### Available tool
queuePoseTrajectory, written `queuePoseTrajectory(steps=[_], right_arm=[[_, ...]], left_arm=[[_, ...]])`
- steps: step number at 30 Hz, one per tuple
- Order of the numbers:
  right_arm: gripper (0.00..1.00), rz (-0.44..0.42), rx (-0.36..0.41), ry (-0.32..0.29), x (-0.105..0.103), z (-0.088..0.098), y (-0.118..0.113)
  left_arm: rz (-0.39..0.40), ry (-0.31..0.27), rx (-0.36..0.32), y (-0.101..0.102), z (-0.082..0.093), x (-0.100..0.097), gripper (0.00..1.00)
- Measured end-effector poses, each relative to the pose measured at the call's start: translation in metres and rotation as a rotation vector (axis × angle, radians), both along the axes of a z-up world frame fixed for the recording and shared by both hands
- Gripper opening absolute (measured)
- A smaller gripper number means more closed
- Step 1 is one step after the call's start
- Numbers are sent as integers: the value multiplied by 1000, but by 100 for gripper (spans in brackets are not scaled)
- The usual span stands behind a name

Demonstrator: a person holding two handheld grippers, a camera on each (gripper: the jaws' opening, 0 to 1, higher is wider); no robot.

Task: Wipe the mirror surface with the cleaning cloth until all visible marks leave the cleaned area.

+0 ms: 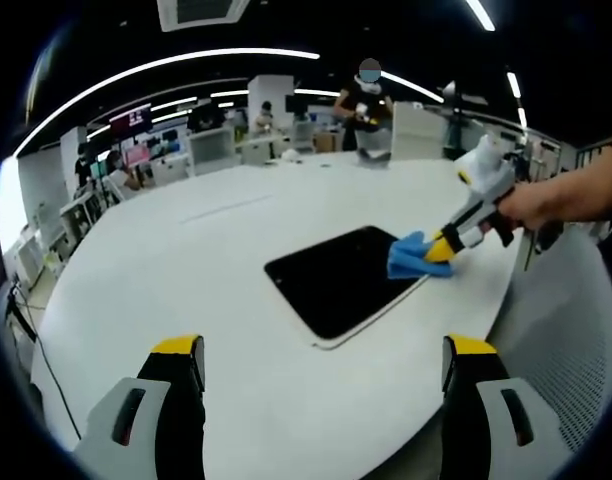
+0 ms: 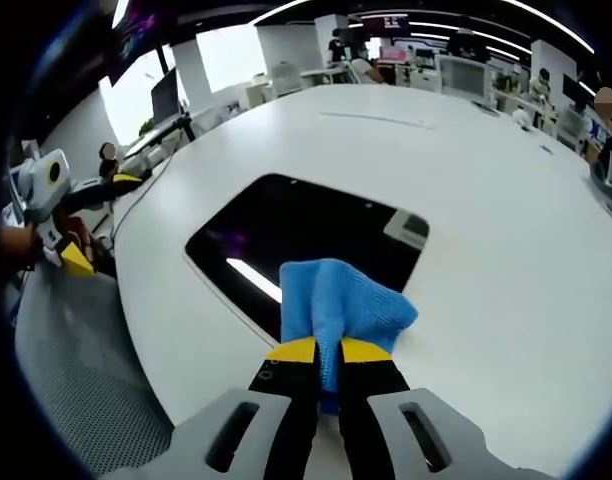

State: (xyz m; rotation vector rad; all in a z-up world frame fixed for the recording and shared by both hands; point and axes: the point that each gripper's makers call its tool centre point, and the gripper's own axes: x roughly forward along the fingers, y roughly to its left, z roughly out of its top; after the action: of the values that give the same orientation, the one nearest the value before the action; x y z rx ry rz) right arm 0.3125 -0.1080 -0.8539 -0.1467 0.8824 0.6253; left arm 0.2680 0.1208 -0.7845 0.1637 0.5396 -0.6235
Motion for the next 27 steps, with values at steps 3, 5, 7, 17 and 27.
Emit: queuePoseTrajectory(steps=[3, 5, 7, 17, 27], right_arm=[[2, -8, -6, 9, 0, 0, 0], [2, -4, -15, 7, -1, 0, 0], [2, -8, -22, 13, -1, 0, -1], [2, -11, -23, 20, 0, 0, -2], [2, -8, -34, 12, 10, 0, -2]], left_arm=[[2, 0, 0, 0, 0, 0, 99], [3, -2, 1, 0, 1, 0, 99], [4, -2, 0, 1, 0, 0, 99], [1, -3, 9, 1, 0, 0, 99], [3, -2, 4, 1, 0, 0, 99]])
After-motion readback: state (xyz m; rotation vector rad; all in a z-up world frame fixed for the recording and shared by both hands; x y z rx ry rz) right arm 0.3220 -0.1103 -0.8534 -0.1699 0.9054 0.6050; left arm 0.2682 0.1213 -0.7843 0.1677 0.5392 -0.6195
